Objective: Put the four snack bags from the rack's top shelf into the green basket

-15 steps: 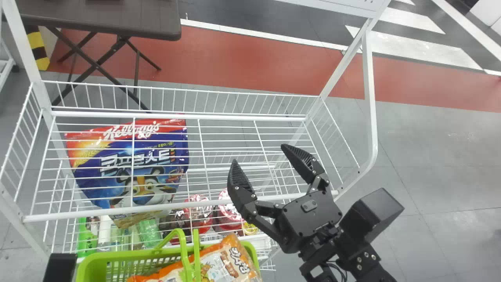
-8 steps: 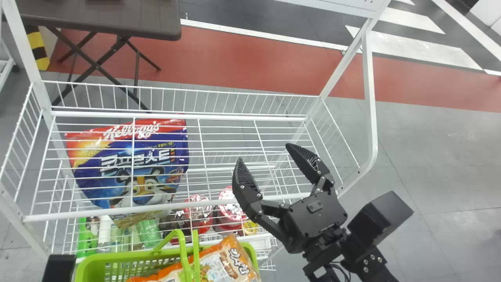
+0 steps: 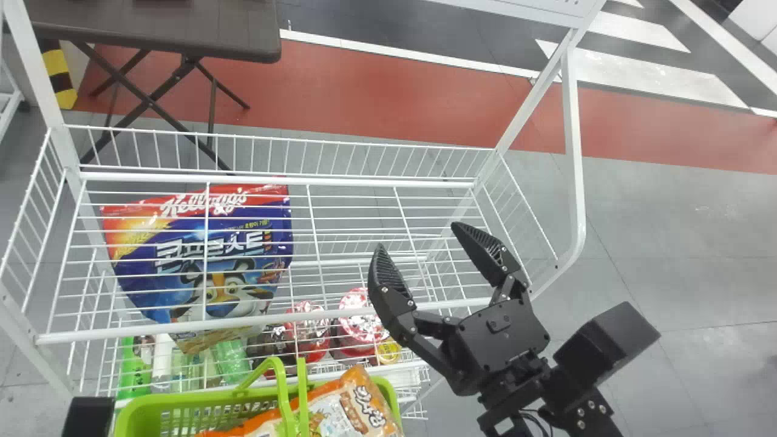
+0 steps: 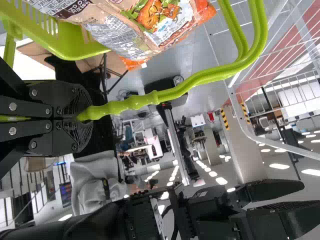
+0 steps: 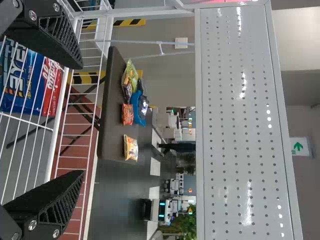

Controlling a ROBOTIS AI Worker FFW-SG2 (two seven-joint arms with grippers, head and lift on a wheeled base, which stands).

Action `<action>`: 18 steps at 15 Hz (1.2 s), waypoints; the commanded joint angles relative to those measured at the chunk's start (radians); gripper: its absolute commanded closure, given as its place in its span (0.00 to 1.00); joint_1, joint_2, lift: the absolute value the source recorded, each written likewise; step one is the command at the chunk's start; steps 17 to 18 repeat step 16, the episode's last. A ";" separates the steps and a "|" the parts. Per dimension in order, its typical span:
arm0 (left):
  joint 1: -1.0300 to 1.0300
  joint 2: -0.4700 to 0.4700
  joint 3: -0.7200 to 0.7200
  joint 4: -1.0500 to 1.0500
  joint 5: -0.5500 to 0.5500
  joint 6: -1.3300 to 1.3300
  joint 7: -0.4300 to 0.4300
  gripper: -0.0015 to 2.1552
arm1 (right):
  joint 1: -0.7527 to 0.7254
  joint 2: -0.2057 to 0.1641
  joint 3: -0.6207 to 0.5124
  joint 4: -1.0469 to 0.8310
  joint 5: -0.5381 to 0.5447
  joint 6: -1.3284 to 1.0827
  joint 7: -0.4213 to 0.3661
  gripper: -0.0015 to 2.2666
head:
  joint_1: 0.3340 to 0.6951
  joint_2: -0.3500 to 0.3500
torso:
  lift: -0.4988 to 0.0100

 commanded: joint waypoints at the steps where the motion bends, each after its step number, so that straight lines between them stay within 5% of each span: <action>1: 0.002 0.000 0.000 -0.002 0.000 0.000 -0.001 1.00 | 0.003 0.000 -0.005 -0.007 -0.002 -0.001 0.001 0.03 | 1.00 0.00 | 0.98; 18: 0.007 0.000 0.005 -0.005 0.003 0.000 -0.003 1.00 | 0.003 -0.002 -0.021 0.000 -0.006 -0.001 0.000 0.03 | 1.00 0.00 | 0.98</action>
